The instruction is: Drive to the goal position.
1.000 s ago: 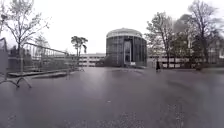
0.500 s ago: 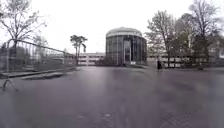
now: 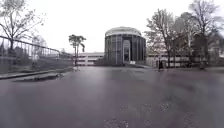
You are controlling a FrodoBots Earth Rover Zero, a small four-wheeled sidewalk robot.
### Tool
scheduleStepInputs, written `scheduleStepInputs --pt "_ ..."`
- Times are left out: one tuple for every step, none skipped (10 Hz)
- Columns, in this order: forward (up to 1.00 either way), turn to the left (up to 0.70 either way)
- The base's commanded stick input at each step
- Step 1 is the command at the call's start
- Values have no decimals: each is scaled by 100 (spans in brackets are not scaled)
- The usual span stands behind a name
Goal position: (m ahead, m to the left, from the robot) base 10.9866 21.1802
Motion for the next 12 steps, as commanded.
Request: scheduleStepInputs --pt "100 0" --pt "100 0" --pt "100 0" --pt "100 0" --pt "100 0" --pt "100 0" --pt "100 0" --pt "100 0" --pt "100 0" --pt "100 0" --pt "100 0" --pt "100 0"
